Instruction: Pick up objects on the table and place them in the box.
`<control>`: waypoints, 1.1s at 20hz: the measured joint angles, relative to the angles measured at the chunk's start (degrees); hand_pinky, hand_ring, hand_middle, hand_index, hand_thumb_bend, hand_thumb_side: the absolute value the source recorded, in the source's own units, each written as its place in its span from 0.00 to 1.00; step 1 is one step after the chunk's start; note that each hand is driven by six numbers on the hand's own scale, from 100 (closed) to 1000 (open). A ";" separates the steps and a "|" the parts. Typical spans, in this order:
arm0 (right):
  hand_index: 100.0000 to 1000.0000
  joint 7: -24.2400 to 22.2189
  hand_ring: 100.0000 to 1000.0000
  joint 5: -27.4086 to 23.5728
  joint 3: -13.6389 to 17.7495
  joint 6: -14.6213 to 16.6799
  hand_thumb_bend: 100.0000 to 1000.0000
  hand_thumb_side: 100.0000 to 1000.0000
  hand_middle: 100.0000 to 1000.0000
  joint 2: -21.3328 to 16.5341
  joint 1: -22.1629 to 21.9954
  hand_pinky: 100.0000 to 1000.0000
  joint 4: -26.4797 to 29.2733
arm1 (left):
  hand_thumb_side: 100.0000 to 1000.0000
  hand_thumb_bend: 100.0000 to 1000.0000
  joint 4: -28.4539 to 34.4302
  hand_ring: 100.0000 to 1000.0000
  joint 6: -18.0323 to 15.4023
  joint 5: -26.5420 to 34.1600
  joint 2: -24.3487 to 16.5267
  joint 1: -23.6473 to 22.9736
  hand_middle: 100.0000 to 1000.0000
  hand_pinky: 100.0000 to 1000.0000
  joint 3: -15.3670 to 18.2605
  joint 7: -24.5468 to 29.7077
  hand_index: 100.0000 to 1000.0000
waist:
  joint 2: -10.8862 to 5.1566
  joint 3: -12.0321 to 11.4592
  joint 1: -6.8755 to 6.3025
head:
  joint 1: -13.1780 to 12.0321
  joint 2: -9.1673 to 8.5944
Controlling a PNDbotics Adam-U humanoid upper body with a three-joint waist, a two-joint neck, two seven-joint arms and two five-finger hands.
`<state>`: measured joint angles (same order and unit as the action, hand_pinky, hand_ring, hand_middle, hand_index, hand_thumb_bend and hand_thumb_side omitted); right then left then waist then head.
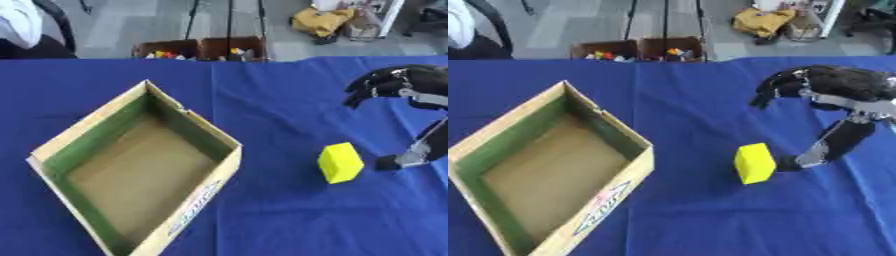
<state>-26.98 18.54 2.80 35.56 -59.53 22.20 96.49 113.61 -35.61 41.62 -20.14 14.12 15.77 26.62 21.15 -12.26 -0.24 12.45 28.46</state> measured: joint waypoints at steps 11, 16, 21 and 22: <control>0.87 -1.83 0.88 0.02 0.03 -0.88 0.58 0.54 0.70 0.94 0.48 0.87 -2.36 | 0.95 0.00 0.00 0.71 0.16 -0.09 0.52 0.23 0.87 0.66 -0.01 0.28 0.95 | 0.06 -0.77 0.00 | 0.13 -0.37; 0.87 -2.10 0.89 0.89 0.36 -1.19 0.59 0.52 0.71 1.76 0.42 0.88 -3.75 | 0.95 0.00 0.00 0.71 0.28 -0.27 0.64 0.49 0.87 0.66 -0.01 0.46 0.95 | 0.07 -1.09 0.00 | 0.32 -0.37; 0.87 -2.52 0.90 2.34 0.36 -1.62 0.59 0.51 0.72 2.38 0.45 0.89 -5.12 | 0.95 0.00 0.00 0.71 0.36 -0.34 1.05 0.51 0.87 0.66 -0.01 0.57 0.95 | 0.41 -1.16 0.00 | 0.34 -0.31; 0.87 -2.53 0.90 2.80 0.35 -1.69 0.59 0.51 0.71 2.53 0.48 0.89 -5.28 | 0.95 0.00 0.00 0.71 0.36 -0.36 1.06 0.51 0.87 0.66 -0.01 0.58 0.95 | 0.42 -1.13 0.00 | 0.33 -0.30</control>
<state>-29.51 21.34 3.15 33.87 -57.00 22.68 91.21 113.61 -35.25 41.26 -19.08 14.63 15.76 27.20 21.57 -13.40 -0.24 12.79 28.17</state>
